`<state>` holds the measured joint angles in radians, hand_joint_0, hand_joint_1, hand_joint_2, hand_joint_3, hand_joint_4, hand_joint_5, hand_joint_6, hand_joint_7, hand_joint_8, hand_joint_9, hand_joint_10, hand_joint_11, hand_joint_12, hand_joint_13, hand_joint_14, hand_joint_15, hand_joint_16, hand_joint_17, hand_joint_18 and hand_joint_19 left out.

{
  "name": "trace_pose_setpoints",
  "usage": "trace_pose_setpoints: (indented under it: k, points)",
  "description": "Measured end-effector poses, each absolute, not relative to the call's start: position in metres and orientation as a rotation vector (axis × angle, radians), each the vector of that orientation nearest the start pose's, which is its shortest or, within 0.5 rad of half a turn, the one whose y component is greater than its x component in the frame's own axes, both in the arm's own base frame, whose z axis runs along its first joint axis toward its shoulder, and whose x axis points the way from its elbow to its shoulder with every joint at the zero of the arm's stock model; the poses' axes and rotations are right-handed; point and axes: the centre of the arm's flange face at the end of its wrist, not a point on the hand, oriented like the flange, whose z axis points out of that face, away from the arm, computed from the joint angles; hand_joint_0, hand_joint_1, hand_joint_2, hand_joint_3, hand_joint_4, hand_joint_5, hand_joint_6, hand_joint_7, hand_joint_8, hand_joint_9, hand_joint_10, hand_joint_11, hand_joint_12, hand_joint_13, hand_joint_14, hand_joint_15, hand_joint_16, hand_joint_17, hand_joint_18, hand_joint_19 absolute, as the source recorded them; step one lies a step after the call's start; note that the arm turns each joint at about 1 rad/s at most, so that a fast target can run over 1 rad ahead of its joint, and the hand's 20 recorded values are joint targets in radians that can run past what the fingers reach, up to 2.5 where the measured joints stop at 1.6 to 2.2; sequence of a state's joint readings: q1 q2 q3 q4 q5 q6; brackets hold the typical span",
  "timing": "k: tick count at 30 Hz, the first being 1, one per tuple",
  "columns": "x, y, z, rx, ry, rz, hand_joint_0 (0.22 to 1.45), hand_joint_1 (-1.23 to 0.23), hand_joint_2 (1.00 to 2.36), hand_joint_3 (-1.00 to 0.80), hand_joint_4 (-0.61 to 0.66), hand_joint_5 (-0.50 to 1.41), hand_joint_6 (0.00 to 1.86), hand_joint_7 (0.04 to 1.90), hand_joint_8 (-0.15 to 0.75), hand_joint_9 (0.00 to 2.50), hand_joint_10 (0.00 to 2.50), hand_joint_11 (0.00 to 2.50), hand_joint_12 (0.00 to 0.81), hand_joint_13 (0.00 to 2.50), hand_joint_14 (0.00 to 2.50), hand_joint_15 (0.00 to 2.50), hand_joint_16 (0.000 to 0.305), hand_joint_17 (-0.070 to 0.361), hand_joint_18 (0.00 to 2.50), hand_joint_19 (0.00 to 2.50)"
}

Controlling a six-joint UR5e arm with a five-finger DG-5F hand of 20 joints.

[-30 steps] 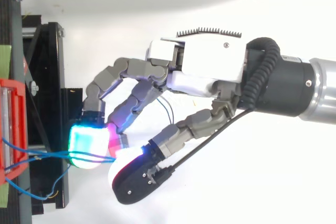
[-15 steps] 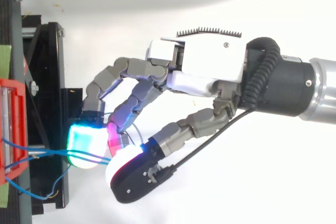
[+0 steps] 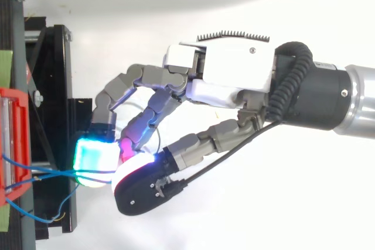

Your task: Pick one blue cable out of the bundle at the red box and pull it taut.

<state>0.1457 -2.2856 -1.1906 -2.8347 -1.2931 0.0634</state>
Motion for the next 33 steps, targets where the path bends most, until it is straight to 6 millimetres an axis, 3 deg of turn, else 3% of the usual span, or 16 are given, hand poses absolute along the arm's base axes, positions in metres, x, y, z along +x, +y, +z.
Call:
trace_pose_setpoints:
  k: [4, 11, 15, 23, 33]
  points:
    - [0.7575, -0.0511, 0.2523, 1.328, 1.1, 1.141, 0.57, -0.65, 1.0, -0.15, 0.0, -0.15, 0.94, 0.74, 0.405, 1.11, 0.0, 0.89, 0.446, 0.88, 0.01, 0.44, 0.067, 0.151, 0.75, 0.51]
    - [0.7573, -0.0512, 0.2523, 1.328, 1.101, 1.14, 0.55, -0.51, 1.07, -0.18, 0.02, -0.14, 0.92, 0.71, 0.425, 1.12, 0.0, 0.86, 0.466, 0.89, 0.01, 0.44, 0.071, 0.16, 0.75, 0.51]
    - [0.7574, -0.0513, 0.2523, 1.328, 1.1, 1.14, 0.55, -0.53, 1.0, -0.18, 0.04, -0.14, 0.91, 0.73, 0.434, 1.12, 0.0, 0.87, 0.47, 0.9, 0.01, 0.44, 0.071, 0.161, 0.75, 0.51]
    - [0.7577, -0.051, 0.2525, 1.326, 1.099, 1.142, 0.48, -0.6, 1.01, -0.37, 0.02, -0.14, 0.9, 0.8, 0.396, 1.1, 0.01, 0.9, 0.424, 0.86, 0.01, 0.47, 0.06, 0.135, 0.68, 0.54]
    - [0.7574, -0.0511, 0.2523, 1.329, 1.1, 1.141, 0.48, -0.68, 1.0, -0.44, 0.02, -0.12, 0.9, 0.82, 0.401, 1.14, 0.01, 0.93, 0.419, 0.88, 0.01, 0.46, 0.058, 0.131, 0.72, 0.53]
